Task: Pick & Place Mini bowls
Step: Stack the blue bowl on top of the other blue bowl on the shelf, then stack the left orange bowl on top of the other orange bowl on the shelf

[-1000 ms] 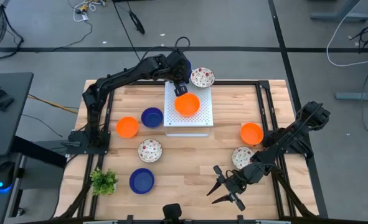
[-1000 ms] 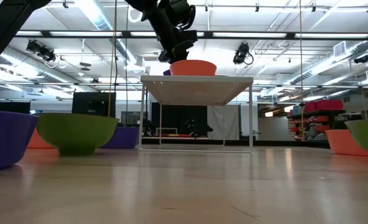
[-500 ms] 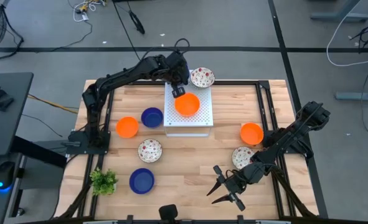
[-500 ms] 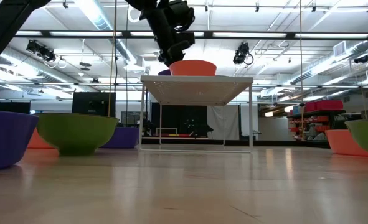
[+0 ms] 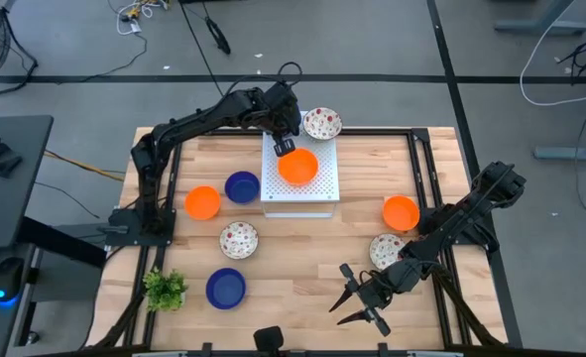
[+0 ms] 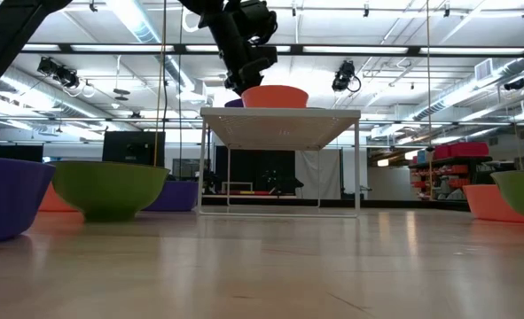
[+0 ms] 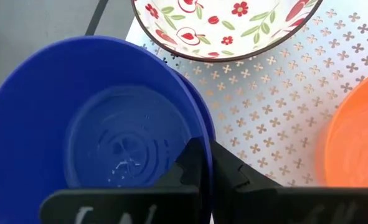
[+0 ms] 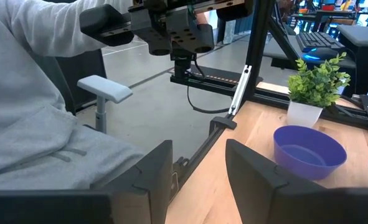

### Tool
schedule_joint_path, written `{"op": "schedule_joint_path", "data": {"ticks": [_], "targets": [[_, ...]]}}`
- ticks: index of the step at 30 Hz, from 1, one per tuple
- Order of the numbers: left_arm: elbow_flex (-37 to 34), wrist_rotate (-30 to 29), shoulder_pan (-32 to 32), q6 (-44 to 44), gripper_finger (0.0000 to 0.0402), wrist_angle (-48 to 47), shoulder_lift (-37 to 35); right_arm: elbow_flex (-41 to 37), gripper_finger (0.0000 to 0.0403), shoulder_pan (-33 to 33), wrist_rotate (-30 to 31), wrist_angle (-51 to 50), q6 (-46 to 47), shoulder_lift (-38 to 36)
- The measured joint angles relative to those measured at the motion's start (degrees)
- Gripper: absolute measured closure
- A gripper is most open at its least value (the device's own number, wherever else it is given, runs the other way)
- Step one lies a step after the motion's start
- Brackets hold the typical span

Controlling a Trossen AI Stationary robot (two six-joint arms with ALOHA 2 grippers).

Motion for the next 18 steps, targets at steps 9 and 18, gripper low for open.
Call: {"op": "schedule_joint_path", "data": {"ticks": [9, 18], "targets": [[0.0, -0.59, 0.0, -0.31, 0.0343, 0.18, 0.0, 0.0, 0.0253, 0.0, 0.0, 0.0, -0.02, 0.0], [0.0, -0.43, 0.0, -0.33, 0.0322, 0.25, 0.0, 0.0, 0.0253, -0.02, 0.0, 0.02, 0.26, 0.0]]}}
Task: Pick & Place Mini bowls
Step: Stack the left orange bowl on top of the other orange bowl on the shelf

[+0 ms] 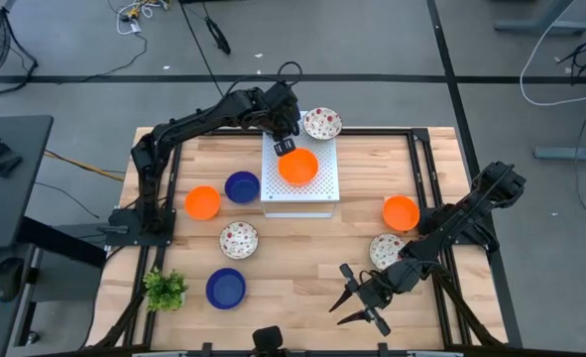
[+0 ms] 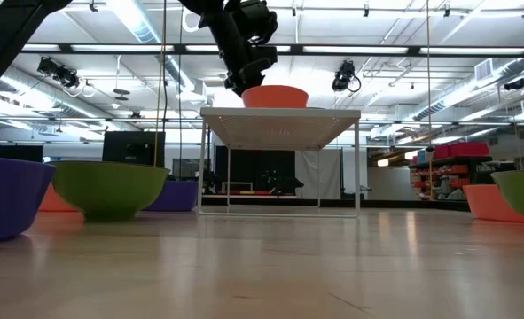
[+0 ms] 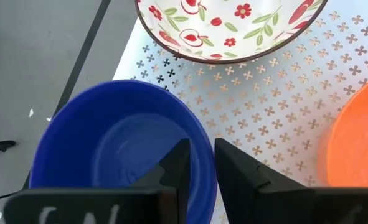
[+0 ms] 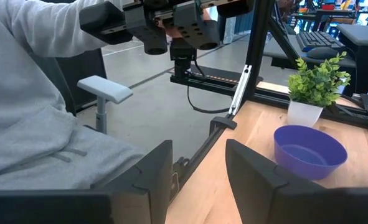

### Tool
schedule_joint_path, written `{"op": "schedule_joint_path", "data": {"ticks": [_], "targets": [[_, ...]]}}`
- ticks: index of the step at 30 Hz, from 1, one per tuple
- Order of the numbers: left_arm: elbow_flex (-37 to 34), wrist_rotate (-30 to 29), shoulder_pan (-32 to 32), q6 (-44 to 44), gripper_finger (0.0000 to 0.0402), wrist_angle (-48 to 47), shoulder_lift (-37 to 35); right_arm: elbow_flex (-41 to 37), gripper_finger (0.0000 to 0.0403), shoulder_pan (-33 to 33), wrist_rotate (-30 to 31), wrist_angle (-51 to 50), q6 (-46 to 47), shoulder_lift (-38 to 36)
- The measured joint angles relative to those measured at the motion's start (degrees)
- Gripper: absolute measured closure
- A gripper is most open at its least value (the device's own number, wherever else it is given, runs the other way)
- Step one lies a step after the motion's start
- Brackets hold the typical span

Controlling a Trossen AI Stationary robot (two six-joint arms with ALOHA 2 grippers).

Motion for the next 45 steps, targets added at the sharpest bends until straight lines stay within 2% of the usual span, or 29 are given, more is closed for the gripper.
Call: {"op": "schedule_joint_path", "data": {"ticks": [5, 10, 16, 18, 21, 24, 30, 35, 38, 41, 45], "targets": [[1.3, -0.75, 0.0, 0.44, 0.0321, -0.64, 0.0, 0.0, 0.0253, 0.02, 0.0, -0.01, 0.03, 0.0], [8.48, -1.24, -0.88, 0.39, 0.0308, -5.92, 0.0, 0.0, 0.0253, 0.02, 0.02, -0.01, 0.2, 0.0], [22.88, -0.47, -5.01, -2.24, 0.0299, -21.25, -0.05, 0.0, 0.0253, 0.01, 0.02, -0.6, 0.2, -0.02], [25.02, 1.18, -7.35, -4.12, 0.0303, -26.47, -1.06, 0.0, 0.0253, 0.02, 0.02, -0.85, 0.25, -0.02], [20.19, 3.38, -12.25, -5.93, 0.0314, -29.16, -5.68, 0.0, 0.0253, 0.02, 0.04, -1.13, 0.65, -0.02], [11.99, 3.44, -18.32, -8.17, 0.0327, -27.41, -11.16, 0.0, 0.0253, 0.02, 0.04, -1.63, 1.83, -0.02], [-13.63, 0.51, -31.34, -13.86, 0.0349, -9.05, -24.86, 0.0, 0.0253, 0.02, 0.04, -2.1, 3.39, -0.02], [-36.94, -6.34, -42.61, -23.28, 0.036, 8.79, -34.74, 0.0, 0.0253, 0.02, 0.07, -1.56, 3.13, -0.02], [-47.46, -10.66, -49.3, -30.21, 0.0364, 16.63, -38.12, 0.0, 0.0253, 0.0, 0.08, -0.57, 1.94, -0.02], [-52.37, -14.68, -54.38, -39.96, 0.037, 14.44, -39.82, 0.0, 0.0253, 0.0, 0.08, 0.08, 0.85, -0.02], [-53.57, -21.76, -58.04, -57.51, 0.0383, 0.22, -40.65, 0.0, 0.0253, -0.05, 0.08, 0.67, 0.19, -0.02]]}}
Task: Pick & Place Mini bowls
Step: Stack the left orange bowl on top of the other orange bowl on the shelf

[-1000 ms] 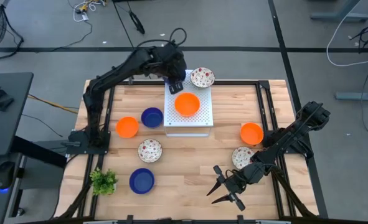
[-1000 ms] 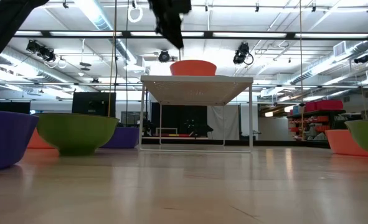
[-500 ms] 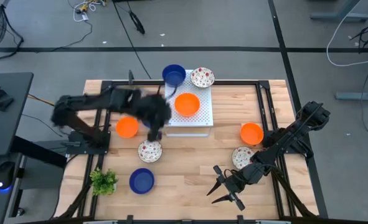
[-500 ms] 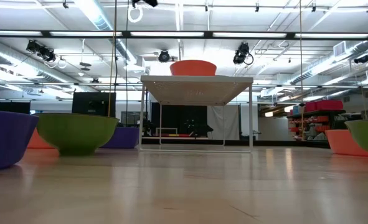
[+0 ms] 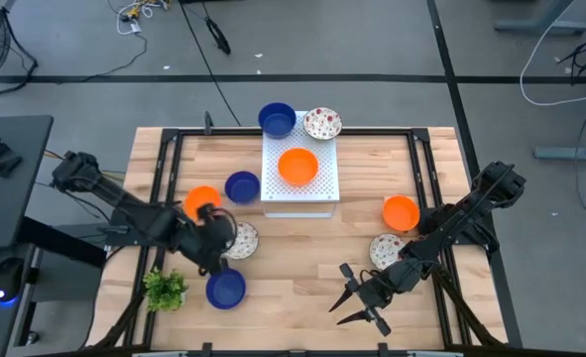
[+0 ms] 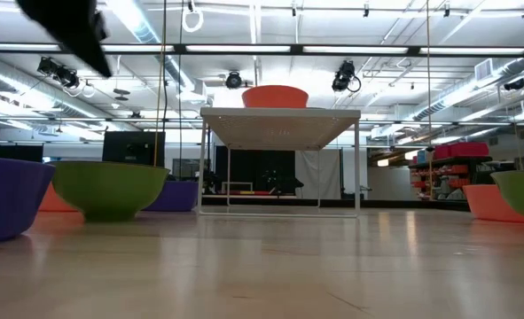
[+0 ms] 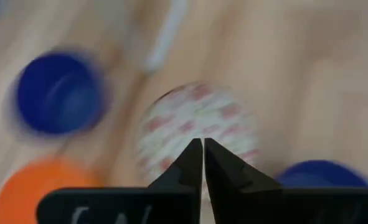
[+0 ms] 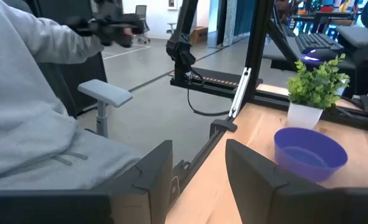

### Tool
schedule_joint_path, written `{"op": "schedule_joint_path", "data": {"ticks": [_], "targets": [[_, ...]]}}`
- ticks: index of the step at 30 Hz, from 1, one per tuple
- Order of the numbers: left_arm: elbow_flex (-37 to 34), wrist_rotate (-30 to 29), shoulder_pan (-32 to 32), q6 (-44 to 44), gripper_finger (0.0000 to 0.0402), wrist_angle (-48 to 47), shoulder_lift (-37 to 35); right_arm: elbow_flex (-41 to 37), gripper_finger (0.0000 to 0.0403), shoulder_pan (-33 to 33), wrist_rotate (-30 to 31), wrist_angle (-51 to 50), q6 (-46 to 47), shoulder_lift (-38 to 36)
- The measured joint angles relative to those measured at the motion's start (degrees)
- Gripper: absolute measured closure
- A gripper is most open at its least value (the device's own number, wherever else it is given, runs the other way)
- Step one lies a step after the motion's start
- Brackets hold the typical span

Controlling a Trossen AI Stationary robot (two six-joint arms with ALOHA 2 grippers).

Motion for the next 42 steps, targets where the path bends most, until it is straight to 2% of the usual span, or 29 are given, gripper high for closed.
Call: {"op": "schedule_joint_path", "data": {"ticks": [3, 6, 10, 14, 16, 19, 22, 28, 32, 37, 42], "targets": [[-0.04, -1.67, 0.53, -11.14, 0.0388, -11.04, 0.02, 0.0, 0.0253, -0.11, 0.01, 0.19, -0.45, 0.0], [-1.29, 1.45, 3.58, -15.45, 0.0373, -15.2, 0.02, 0.0, 0.0253, -0.21, 0.01, 0.4, -1.12, 0.0], [-4.74, 7.36, 8.74, -14.33, 0.0308, -14.99, 0.04, 0.0, 0.0253, -0.21, 0.0, 0.55, -1.33, 0.0], [-7.76, 9.01, 14.66, -11.46, 0.0236, -14.68, 0.09, 0.0, 0.0253, -0.21, -0.01, 0.45, -1.34, 0.0], [-8.66, 8.56, 17.06, -9.77, 0.0212, -14.57, 0.09, 0.0, 0.0253, -0.21, -0.01, 0.42, -1.34, 0.0], [-10.12, 8.36, 20.18, -6.08, 0.0196, -12.73, 0.09, 0.0, 0.0253, -0.22, 0.0, 0.4, -1.35, 0.0], [-11.97, 9.52, 22.92, -2.25, 0.0195, -6.97, 0.52, 0.0, 0.0253, -0.23, -0.01, 0.31, -1.35, 0.0], [-14.4, 10.25, 26.08, -0.48, 0.0216, -3.28, 0.5, 0.0, 0.0253, -0.23, -0.01, 0.19, -1.35, 0.0], [-16.02, 10.55, 26.63, -0.94, 0.0238, -2.35, 0.5, 0.0, 0.0253, -0.23, -0.01, 0.13, -1.37, 0.0], [-19.27, 13.6, 26.59, -0.94, 0.0265, 4.02, 0.5, 0.0, 0.0253, -0.23, -0.01, 0.05, -1.37, 0.0], [-20.1, 11.2, 26.61, -0.89, 0.0279, 4.47, 0.5, 0.0, 0.0253, -0.23, -0.01, 0.05, -1.37, 0.0]]}}
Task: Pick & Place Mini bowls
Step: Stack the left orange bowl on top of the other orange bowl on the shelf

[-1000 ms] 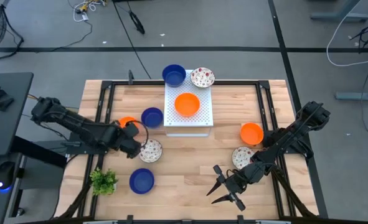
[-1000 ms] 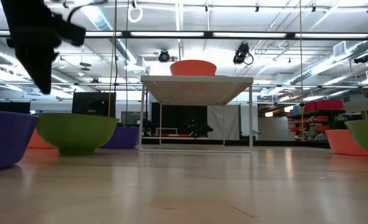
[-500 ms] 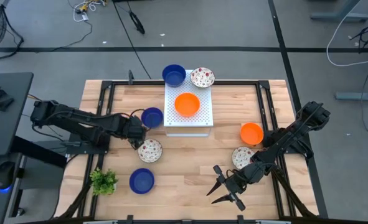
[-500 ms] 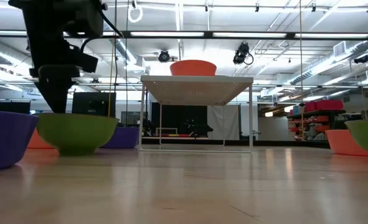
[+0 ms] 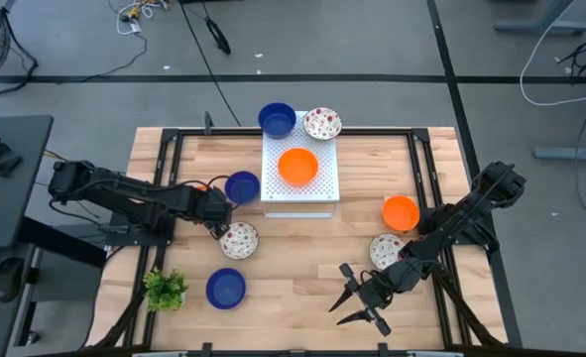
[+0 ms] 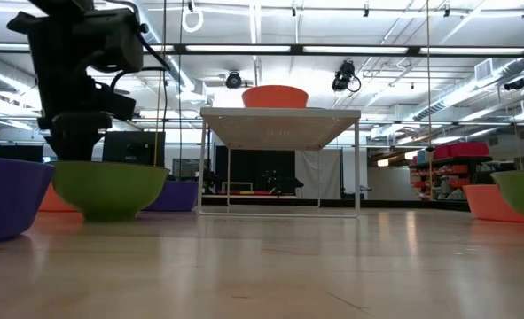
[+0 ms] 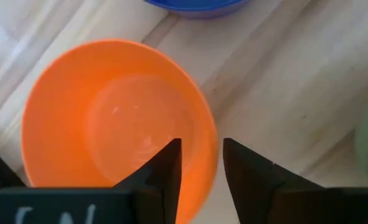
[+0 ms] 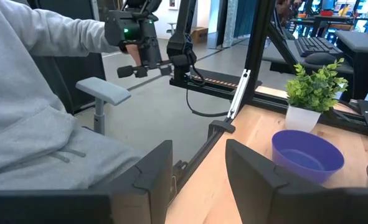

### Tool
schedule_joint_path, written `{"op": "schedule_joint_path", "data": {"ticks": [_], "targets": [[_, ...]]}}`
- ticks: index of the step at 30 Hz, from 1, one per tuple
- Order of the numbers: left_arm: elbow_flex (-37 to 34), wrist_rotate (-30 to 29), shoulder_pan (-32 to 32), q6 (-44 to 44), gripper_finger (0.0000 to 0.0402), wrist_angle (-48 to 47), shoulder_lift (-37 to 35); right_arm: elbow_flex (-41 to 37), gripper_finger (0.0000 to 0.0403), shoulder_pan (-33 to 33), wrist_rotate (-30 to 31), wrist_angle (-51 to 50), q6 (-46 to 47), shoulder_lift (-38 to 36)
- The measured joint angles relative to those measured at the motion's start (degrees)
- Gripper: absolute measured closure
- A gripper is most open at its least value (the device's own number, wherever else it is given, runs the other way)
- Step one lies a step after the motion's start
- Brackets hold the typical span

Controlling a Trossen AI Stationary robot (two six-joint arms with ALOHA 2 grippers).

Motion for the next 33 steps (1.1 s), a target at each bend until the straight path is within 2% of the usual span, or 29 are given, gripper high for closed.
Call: {"op": "schedule_joint_path", "data": {"ticks": [5, 12, 19, 23, 28, 33], "targets": [[-0.27, 0.1, -0.02, 1.39, 0.0308, 0.2, 0.0, 0.0, 0.0253, 0.0, 0.0, 0.02, -0.02, 0.0], [-0.25, 0.85, -0.02, 4.28, 0.0391, 0.33, 0.0, 0.0, 0.0253, 0.0, 0.0, 0.02, -0.02, 0.0], [1.18, 2.82, -0.46, 7.41, 0.0396, -1.9, 0.0, 0.0, 0.0253, 0.0, 0.0, 0.04, -0.02, 0.0], [6.57, 2.57, -2.01, 7.44, 0.0397, -8.51, 0.0, 0.0, 0.0253, 0.0, 0.0, 0.06, -0.02, 0.0], [17.54, 0.32, -4.71, 7.41, 0.0398, -18.75, 0.0, 0.0, 0.0253, 0.0, 0.0, 0.06, -0.02, 0.0], [31.44, -0.19, -7.78, 9.04, 0.0399, -20.35, 0.01, 0.0, 0.0253, 0.0, 0.0, 0.05, -0.02, 0.0]]}}
